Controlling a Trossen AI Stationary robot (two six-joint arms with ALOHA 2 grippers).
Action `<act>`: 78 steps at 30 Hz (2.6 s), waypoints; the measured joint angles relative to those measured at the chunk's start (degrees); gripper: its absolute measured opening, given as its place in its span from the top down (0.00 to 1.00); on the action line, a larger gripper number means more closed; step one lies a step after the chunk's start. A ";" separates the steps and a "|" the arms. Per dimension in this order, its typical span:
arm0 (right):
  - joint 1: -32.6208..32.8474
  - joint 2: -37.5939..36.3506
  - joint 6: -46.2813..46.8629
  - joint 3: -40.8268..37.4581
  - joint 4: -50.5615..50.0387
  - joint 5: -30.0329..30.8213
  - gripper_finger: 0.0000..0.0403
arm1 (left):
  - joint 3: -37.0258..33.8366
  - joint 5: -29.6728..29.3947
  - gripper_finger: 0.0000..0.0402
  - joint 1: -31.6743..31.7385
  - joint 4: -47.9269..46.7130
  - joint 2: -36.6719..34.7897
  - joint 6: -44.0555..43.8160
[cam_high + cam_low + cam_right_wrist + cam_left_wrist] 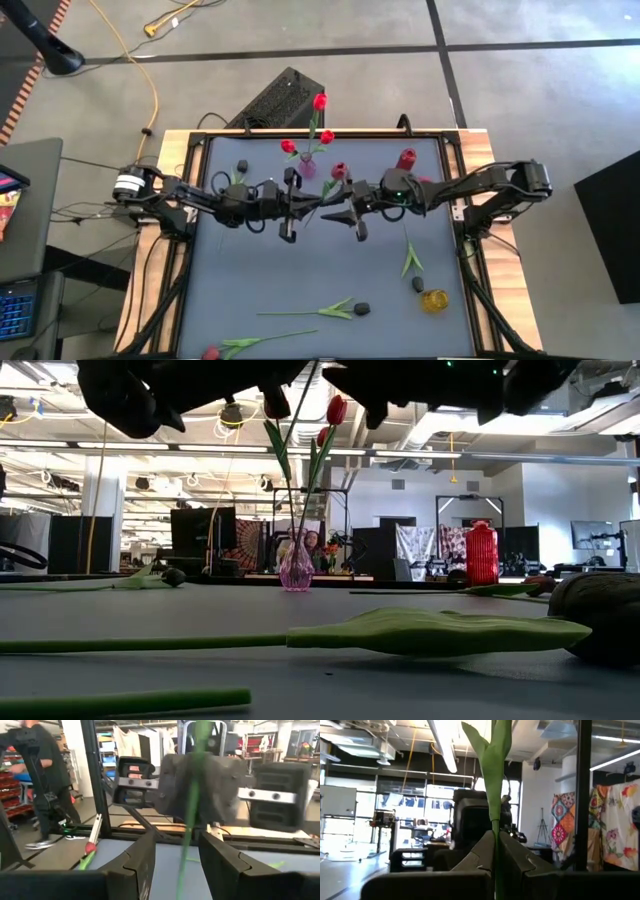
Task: Sort flowers into vase by color
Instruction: Put the middle red flower into the red vase
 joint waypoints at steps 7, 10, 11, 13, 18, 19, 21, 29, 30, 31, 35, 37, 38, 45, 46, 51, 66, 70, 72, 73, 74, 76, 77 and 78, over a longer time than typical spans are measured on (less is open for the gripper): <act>0.00 0.87 -1.37 2.28 0.27 -0.04 0.57 | 0.00 -0.05 1.00 0.21 -0.76 0.00 0.03; 0.00 0.76 -1.38 2.59 -0.14 -0.04 0.57 | 0.00 -0.06 1.00 0.24 -0.89 0.00 0.07; 0.00 0.77 -1.40 2.72 -0.11 -0.02 0.57 | 0.00 -0.05 1.00 0.26 -0.82 0.00 0.20; 0.00 0.78 -1.52 2.79 0.08 0.00 0.57 | 0.00 -0.16 1.00 0.26 -0.55 -0.02 0.63; -0.06 0.78 -1.95 2.79 0.24 0.13 0.60 | 0.00 -1.51 1.00 0.26 -0.60 -0.02 0.61; -0.08 0.79 -1.99 2.79 0.32 0.25 0.62 | 0.00 -1.79 1.00 0.26 -0.57 -0.02 0.58; -0.11 0.82 -2.01 2.79 0.67 0.61 0.66 | 0.00 -1.82 1.00 0.41 -0.55 -0.02 0.58; -0.48 0.82 -2.03 2.79 0.38 4.75 0.88 | 0.00 -1.96 1.00 0.47 -0.60 -0.02 0.10; -0.68 0.82 -2.03 2.79 0.23 4.75 0.91 | 0.00 -2.05 1.00 0.47 -0.66 -0.02 0.08; -0.76 0.82 -1.99 2.79 0.20 4.72 0.93 | 0.00 -2.22 1.00 0.47 -0.64 -0.02 0.08; -0.76 0.71 -1.62 2.79 0.01 4.72 0.96 | 0.00 -2.22 1.00 0.47 -0.78 -0.02 -0.06; -0.93 0.21 -0.40 2.79 -1.11 4.74 0.96 | -0.01 -2.62 0.99 0.47 -1.22 -0.04 -0.19; -1.16 -0.31 0.05 2.79 -2.49 4.74 0.96 | 0.00 -2.91 0.99 0.48 -1.77 -0.04 0.15; -3.60 -8.44 0.32 2.79 -20.33 6.64 0.96 | -0.04 -3.44 0.85 0.86 -13.22 -3.68 1.58; -4.00 -9.80 0.14 2.80 -23.14 7.14 0.96 | -0.07 -3.76 0.83 0.94 -15.70 -4.69 1.67; -5.85 -16.60 -0.59 2.81 -37.25 12.33 0.96 | -0.09 -6.42 0.76 1.51 -28.66 -10.66 2.52; -18.38 -35.79 -1.51 2.79 -62.35 36.94 0.96 | -0.11 -9.15 0.74 0.82 -53.96 -19.99 3.12; -22.36 -37.62 -1.54 2.79 -63.29 36.65 0.96 | -0.11 -9.25 0.74 0.82 -54.06 -19.96 3.12; -23.72 -38.23 -1.94 2.76 -63.46 36.49 0.96 | -0.11 -9.25 0.74 0.80 -54.03 -19.96 3.09; -24.40 -38.53 -2.20 2.76 -63.43 36.47 0.96 | -0.11 -9.25 0.74 0.82 -54.04 -19.96 3.08; -25.06 -38.81 -2.44 2.76 -63.50 36.46 0.96 | -0.11 -9.25 0.74 0.82 -54.05 -19.96 3.07; -26.37 -39.21 -2.86 2.76 -63.90 36.41 0.96 | -0.11 -9.28 0.74 0.82 -54.37 -19.96 3.07; -27.00 -39.24 -2.90 2.76 -64.24 36.33 0.96 | -0.11 -9.34 0.74 0.81 -54.52 -19.96 3.05; -27.57 -39.23 -2.90 2.76 -64.69 36.34 0.96 | -0.11 -9.37 0.74 0.82 -54.61 -19.93 3.05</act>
